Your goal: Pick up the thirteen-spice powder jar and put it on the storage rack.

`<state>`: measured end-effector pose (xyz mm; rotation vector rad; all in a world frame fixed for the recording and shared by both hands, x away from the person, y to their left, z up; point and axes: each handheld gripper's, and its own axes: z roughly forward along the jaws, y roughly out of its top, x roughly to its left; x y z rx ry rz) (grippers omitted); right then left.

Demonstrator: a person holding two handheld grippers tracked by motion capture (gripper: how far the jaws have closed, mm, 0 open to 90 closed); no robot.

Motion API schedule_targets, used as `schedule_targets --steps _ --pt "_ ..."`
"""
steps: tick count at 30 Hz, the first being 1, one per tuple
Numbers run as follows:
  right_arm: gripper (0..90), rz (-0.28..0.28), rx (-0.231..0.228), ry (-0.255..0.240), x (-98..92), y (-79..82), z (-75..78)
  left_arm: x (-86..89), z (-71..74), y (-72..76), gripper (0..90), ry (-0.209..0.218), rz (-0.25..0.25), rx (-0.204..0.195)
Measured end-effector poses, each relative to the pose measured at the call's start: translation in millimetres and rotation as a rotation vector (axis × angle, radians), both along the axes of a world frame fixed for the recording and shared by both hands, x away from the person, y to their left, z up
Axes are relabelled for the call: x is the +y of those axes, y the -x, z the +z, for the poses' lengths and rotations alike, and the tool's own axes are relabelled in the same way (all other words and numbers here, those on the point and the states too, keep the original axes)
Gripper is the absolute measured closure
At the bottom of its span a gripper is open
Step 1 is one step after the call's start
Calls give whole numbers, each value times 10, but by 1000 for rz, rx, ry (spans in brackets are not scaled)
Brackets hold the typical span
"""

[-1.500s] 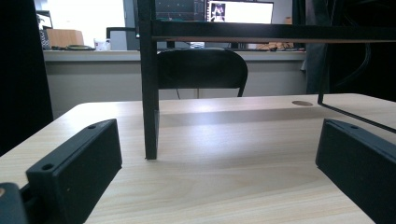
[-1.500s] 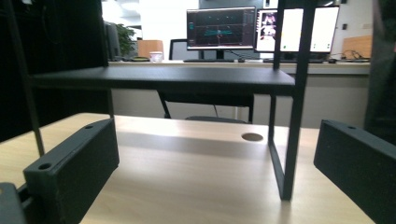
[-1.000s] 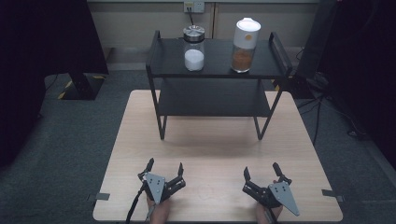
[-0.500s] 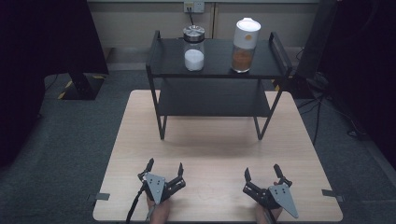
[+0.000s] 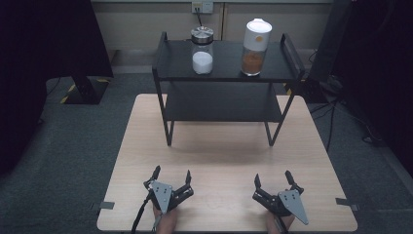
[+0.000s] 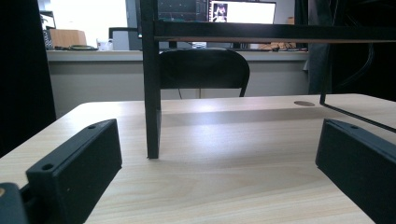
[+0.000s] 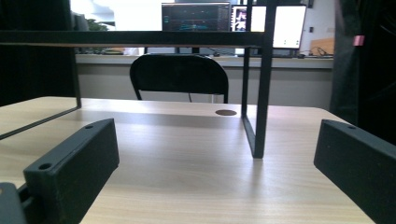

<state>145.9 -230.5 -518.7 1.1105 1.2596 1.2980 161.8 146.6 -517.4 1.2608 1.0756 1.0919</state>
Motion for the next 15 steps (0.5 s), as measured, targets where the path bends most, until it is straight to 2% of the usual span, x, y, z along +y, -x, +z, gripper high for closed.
schedule_targets --steps 4,15 --pt "0 14 19 -1 -21 -18 31 7 0 -1 0 0 -4 0" --pt "0 8 19 -3 -9 -15 30 10 0 -1 0 0 -5 0"
